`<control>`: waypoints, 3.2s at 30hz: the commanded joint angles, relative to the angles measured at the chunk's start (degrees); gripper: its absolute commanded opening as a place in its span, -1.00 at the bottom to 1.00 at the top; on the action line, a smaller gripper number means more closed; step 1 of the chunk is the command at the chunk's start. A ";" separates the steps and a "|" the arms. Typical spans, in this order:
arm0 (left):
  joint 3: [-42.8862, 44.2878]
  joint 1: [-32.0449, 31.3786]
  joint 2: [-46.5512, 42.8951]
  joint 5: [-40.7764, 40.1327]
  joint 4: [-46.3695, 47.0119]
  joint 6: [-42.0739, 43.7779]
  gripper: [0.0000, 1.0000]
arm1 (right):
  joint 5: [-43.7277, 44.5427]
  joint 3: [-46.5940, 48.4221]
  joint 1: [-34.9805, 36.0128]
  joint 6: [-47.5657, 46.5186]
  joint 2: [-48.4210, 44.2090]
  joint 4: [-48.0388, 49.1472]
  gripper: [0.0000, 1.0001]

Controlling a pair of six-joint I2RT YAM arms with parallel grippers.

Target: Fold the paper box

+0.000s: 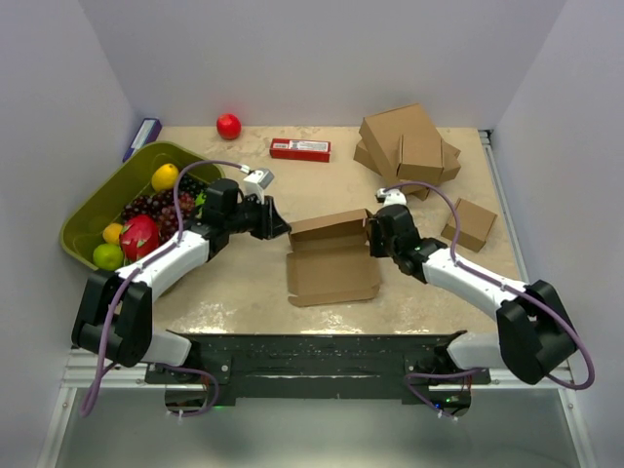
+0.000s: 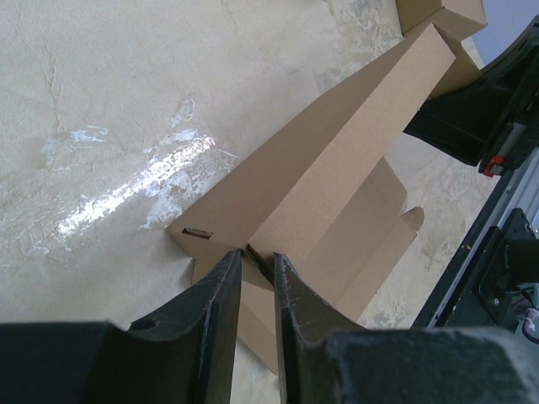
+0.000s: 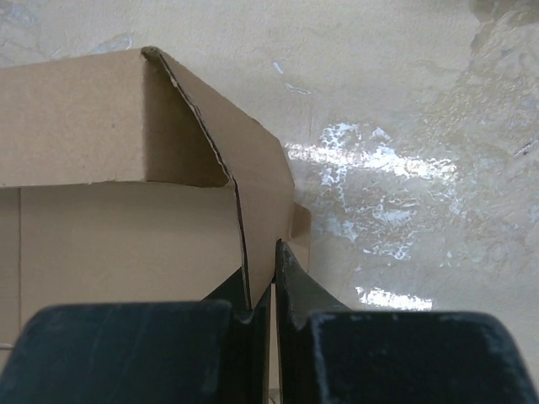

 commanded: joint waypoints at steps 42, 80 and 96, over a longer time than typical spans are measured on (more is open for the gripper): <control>1.62 -1.17 -0.11 -3.22 -6.11 4.04 -0.49 | 4.06 6.73 -3.50 1.03 -14.76 -9.11 0.59; 1.62 -1.17 0.41 -2.61 -6.46 4.22 -0.49 | -12.29 -11.02 -8.70 -5.47 -4.56 23.06 0.47; 1.88 -1.17 0.50 -2.61 -6.81 4.48 -0.49 | -16.33 -9.88 -8.70 -8.11 -0.35 28.78 0.35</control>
